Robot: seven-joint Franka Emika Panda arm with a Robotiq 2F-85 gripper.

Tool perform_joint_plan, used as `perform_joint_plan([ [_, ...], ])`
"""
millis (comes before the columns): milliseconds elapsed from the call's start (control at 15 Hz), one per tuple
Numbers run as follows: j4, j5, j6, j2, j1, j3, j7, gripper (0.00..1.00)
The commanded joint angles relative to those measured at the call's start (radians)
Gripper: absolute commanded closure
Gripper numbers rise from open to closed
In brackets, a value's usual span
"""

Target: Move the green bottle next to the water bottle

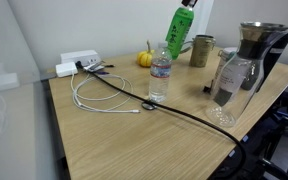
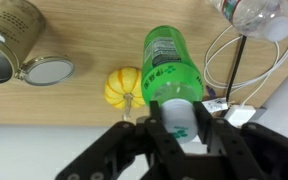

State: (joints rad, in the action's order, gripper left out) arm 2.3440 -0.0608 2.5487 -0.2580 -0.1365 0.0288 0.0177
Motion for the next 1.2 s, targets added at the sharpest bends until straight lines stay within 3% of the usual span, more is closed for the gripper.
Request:
perform_joint_plan([
  [0, -0.062, -0.015, 0.0, 0.101, -0.011, 0.009, -0.123, 0.88],
  [533, -0.143, 0.112, -0.051, 0.262, 0.001, 0.053, -0.147, 0.88],
  [800, -0.152, 0.115, -0.075, 0.29, -0.003, 0.063, -0.158, 0.88],
  [867, -0.155, 0.115, -0.085, 0.292, -0.004, 0.065, -0.158, 0.76],
  [1000, -0.161, 0.116, -0.103, 0.287, -0.004, 0.07, -0.158, 0.37],
  [1133, -0.164, 0.119, -0.117, 0.279, -0.003, 0.072, -0.155, 0.25],
])
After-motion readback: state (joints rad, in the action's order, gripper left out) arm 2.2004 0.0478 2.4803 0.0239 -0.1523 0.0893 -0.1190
